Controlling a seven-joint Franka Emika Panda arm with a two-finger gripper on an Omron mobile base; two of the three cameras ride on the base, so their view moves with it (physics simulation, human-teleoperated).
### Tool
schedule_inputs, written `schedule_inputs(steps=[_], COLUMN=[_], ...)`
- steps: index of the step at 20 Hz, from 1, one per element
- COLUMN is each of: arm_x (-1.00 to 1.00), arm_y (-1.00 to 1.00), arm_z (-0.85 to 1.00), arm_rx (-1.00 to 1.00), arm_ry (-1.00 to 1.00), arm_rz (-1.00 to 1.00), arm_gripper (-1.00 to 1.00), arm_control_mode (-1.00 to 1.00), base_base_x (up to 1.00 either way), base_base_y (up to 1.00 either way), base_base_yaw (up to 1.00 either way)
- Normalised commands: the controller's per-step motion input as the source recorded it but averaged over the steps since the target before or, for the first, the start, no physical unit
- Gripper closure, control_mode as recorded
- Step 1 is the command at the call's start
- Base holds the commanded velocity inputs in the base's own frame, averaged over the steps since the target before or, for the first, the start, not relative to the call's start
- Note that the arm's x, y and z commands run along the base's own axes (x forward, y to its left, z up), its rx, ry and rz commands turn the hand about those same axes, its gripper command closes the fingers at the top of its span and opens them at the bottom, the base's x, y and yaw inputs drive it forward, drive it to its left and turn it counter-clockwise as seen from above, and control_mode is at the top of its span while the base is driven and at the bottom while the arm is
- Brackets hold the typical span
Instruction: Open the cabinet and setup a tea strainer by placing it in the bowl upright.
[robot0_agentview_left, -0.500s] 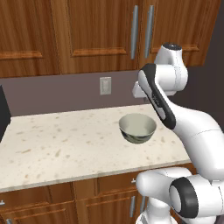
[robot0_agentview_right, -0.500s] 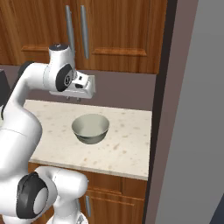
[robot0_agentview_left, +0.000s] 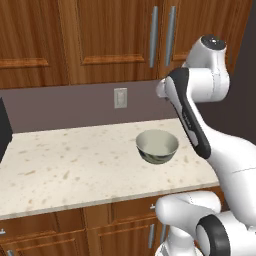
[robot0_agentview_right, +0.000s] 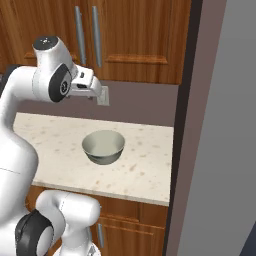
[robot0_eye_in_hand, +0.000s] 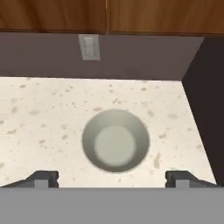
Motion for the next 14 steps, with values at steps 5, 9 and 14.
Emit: schedule_inputs(steps=[5,9,14], arm_x=[-0.05,0.07,0.39], arm_y=[-0.18,-0.24,-0.15], arm_z=[1.0,0.99,0.46], arm_rx=[0.0,-0.02,-0.01], arm_ry=[-0.66,-0.36,-0.08], arm_rz=[-0.02,0.0,-0.04], arm_gripper=[-1.0,-1.0,-1.0], arm_control_mode=[-1.0,-1.0,-1.0], base_base_x=[0.0,0.0,0.0], base_base_y=[0.0,0.0,0.0], base_base_yaw=[0.0,0.0,0.0])
